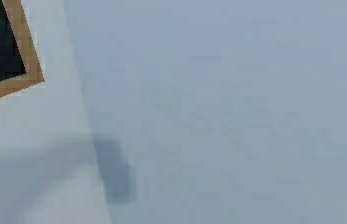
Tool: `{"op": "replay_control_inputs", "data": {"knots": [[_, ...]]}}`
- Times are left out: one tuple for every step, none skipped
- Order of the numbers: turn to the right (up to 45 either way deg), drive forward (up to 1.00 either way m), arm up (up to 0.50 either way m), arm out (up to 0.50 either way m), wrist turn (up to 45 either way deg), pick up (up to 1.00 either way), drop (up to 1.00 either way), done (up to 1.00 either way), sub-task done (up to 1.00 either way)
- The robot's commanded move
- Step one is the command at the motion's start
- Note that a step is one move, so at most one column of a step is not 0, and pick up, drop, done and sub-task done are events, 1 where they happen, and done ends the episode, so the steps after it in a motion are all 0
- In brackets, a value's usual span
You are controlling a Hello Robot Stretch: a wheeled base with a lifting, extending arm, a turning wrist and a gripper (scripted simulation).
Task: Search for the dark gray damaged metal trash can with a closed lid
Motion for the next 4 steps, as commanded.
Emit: {"op": "replay_control_inputs", "data": {"knots": [[45.0,0.0,0.0,0.0,0.0,0.0,0.0,0.0,0.0],[45.0,0.0,0.0,0.0,0.0,0.0,0.0,0.0,0.0],[12.0,0.0,0.0,0.0,0.0,0.0,0.0,0.0,0.0],[0.0,0.05,0.0,0.0,0.0,0.0,0.0,0.0,0.0]]}}
